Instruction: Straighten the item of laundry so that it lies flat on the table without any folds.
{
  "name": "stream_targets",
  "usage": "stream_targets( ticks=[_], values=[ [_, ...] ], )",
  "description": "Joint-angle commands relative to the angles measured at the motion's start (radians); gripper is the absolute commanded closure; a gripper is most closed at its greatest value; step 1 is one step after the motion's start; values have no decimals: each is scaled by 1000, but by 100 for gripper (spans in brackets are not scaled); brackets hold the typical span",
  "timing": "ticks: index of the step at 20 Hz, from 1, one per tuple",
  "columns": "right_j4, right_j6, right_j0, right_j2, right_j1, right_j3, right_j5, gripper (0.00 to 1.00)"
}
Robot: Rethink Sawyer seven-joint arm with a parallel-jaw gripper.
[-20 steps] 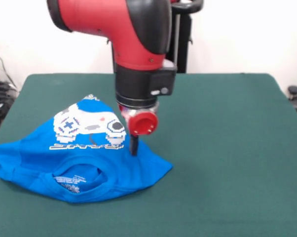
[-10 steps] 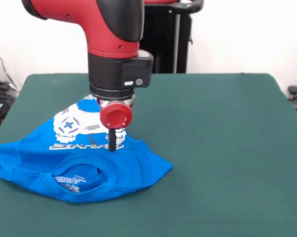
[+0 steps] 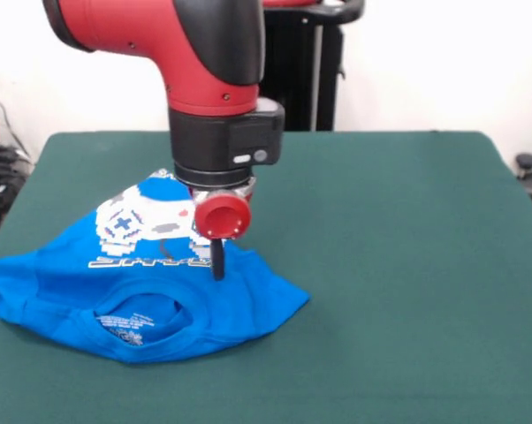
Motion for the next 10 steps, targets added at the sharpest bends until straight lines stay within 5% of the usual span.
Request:
stream_targets(
  ticks=[1,10],
  values=[
    [87,112,85,92,63,71,119,100],
    [119,101,118,63,87,67,109,100]
  ],
)
